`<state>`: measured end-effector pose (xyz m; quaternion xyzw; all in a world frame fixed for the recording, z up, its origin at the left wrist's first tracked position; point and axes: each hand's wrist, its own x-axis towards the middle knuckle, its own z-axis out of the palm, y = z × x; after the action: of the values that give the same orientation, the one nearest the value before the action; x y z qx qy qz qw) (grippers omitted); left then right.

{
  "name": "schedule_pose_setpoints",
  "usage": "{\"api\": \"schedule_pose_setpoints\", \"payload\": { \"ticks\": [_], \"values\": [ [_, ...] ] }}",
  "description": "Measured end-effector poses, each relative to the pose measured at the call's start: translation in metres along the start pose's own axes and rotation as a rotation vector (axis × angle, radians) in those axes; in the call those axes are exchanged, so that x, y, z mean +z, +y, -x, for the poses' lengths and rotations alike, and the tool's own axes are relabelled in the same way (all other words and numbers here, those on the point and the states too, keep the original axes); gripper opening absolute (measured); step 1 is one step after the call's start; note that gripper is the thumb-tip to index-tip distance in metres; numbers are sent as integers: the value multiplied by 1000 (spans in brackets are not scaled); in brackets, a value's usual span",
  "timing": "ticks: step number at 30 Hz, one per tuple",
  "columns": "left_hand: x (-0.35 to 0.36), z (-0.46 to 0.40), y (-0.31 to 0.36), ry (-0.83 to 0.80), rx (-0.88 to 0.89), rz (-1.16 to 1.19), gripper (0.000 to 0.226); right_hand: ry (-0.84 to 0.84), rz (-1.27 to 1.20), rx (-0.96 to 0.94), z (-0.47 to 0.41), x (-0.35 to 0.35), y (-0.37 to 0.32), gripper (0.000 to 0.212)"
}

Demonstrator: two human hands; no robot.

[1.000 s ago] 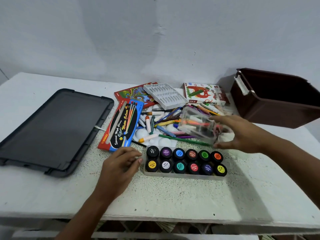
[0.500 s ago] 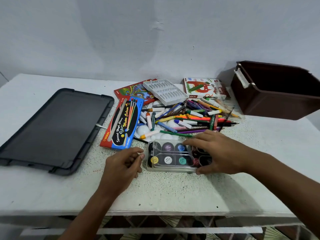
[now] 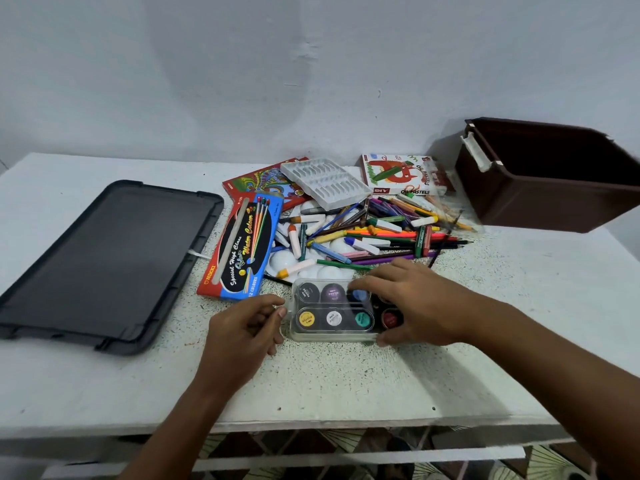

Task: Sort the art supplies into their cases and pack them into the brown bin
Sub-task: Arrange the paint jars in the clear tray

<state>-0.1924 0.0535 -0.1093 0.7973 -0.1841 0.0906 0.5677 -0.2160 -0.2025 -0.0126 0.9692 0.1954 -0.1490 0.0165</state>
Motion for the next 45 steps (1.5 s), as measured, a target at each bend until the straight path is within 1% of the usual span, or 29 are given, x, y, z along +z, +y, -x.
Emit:
{"api": "schedule_pose_setpoints", "payload": {
  "ticks": [7,10,12,13,15,17,18,20,21,23,24,26,29,32,33,35,37,38,39,41,45],
  "values": [
    [-2,0,3,-13,19,-21,17,0,-50,17,2,3,5,83],
    [-2,-1,5,10,18,-44,18,-26,-96,15,0,1,5,82],
    [-4,-1,6,28,79,-106,13,-22,-195,24,4,-3,10,79],
    [-6,0,7,18,141,-192,11,-5,-265,56,7,-6,14,77],
    [-9,1,11,-25,238,-355,23,78,-347,177,16,-14,26,72],
    [-10,-5,17,-81,298,-415,33,153,-339,323,26,-25,43,61],
    [-9,-10,23,-121,314,-425,36,166,-333,377,30,-28,50,53],
    [-4,-24,31,-241,325,-452,41,127,-347,450,33,-27,57,44],
    [-1,-31,34,-299,340,-471,43,77,-362,481,31,-22,57,43],
    [6,-40,33,-389,372,-500,38,-33,-399,535,29,-4,55,47],
    [8,-42,32,-413,378,-513,35,-54,-424,562,29,3,53,48],
    [8,-46,30,-434,369,-528,32,-32,-458,613,33,7,55,55],
    [7,-50,28,-367,309,-493,27,-43,-520,670,36,1,61,65],
    [10,-49,31,-301,249,-488,28,-110,-645,726,34,2,60,59],
    [10,-47,33,-266,213,-514,33,-130,-670,748,34,1,58,56],
    [8,-43,38,-208,91,-619,50,-146,-677,779,33,-2,55,53],
    [5,-41,43,-245,-58,-798,66,-169,-641,781,30,-8,53,50],
    [4,-42,46,-283,-123,-858,70,-183,-621,782,27,-10,51,47],
    [4,-43,49,-312,-174,-868,72,-198,-605,787,24,-13,50,46],
    [5,-46,55,-335,-253,-781,70,-223,-582,797,18,-16,47,43],
    [6,-49,58,-290,-305,-650,62,-241,-529,793,13,-20,47,33]
  ]
}}
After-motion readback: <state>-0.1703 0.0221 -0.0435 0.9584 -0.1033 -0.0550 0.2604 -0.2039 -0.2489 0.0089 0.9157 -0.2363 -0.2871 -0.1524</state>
